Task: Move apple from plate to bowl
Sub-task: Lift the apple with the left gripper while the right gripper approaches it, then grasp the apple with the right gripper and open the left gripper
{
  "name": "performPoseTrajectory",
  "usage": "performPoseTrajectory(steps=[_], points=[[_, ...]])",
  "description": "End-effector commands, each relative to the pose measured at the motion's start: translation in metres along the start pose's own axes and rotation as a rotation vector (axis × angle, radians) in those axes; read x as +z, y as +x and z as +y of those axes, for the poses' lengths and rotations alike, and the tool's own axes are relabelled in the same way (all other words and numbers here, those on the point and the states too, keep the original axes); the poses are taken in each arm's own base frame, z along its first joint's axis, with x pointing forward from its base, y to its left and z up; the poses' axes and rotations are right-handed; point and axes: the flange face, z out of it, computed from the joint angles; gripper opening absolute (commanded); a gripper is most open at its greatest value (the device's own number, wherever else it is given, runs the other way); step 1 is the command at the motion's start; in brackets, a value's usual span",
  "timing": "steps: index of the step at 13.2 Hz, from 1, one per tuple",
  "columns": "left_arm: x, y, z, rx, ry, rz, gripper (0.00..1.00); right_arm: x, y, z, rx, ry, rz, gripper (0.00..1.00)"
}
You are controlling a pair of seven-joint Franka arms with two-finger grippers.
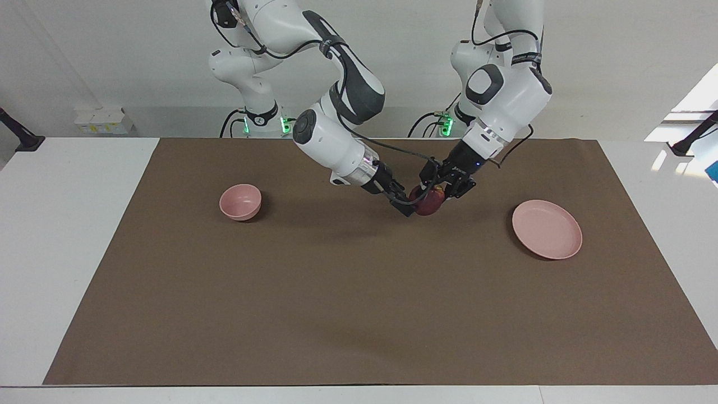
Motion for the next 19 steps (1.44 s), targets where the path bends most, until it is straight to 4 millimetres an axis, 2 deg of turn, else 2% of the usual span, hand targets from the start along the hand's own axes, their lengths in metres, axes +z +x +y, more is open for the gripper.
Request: performPoseTrajectory(steps=[1,5,9,10,11,12,13,14,16,17,18,19], points=[[0.0,-0.002,0.009,-0.018,-0.015,0.032,0.0,0.008,-0.009,0.003,0.011,-0.043,-0.047,1.0],[0.006,-0.013,0.013,-0.007,-0.016,-0.01,0.0,0.004,-0.002,-0.007,0.082,0.047,-0.072,1.0],[0.012,-0.019,0.015,-0.007,-0.014,-0.022,0.0,0.009,-0.009,-0.005,0.079,0.047,-0.066,1.0],[0.012,-0.019,0.016,-0.009,-0.014,-0.024,0.0,0.009,-0.012,-0.004,0.067,0.044,-0.063,0.73],[0.011,-0.018,0.016,-0.006,-0.015,-0.026,0.0,0.01,-0.011,-0.004,0.063,0.041,-0.064,0.31],[0.012,-0.018,0.017,-0.005,-0.017,-0.036,0.0,0.008,-0.008,-0.005,0.067,0.042,-0.063,0.17],[0.011,-0.015,0.016,-0.011,-0.018,-0.051,0.03,0.008,-0.007,-0.005,0.069,0.042,-0.061,0.15],[0.012,-0.014,0.015,-0.013,-0.018,-0.069,0.09,0.008,-0.007,-0.005,0.067,0.044,-0.061,0.15],[0.01,-0.013,0.014,-0.015,-0.018,-0.075,0.29,0.007,-0.007,-0.005,0.061,0.043,-0.061,0.15],[0.009,-0.013,0.013,-0.014,-0.017,-0.072,0.54,0.006,-0.005,-0.005,0.063,0.041,-0.061,0.15],[0.004,-0.007,0.012,-0.014,-0.016,-0.061,0.84,0.005,-0.004,-0.005,0.063,0.038,-0.06,0.15],[0.0,-0.008,0.013,-0.011,-0.02,-0.072,0.96,0.0,-0.004,-0.006,0.058,0.033,-0.06,0.15]])
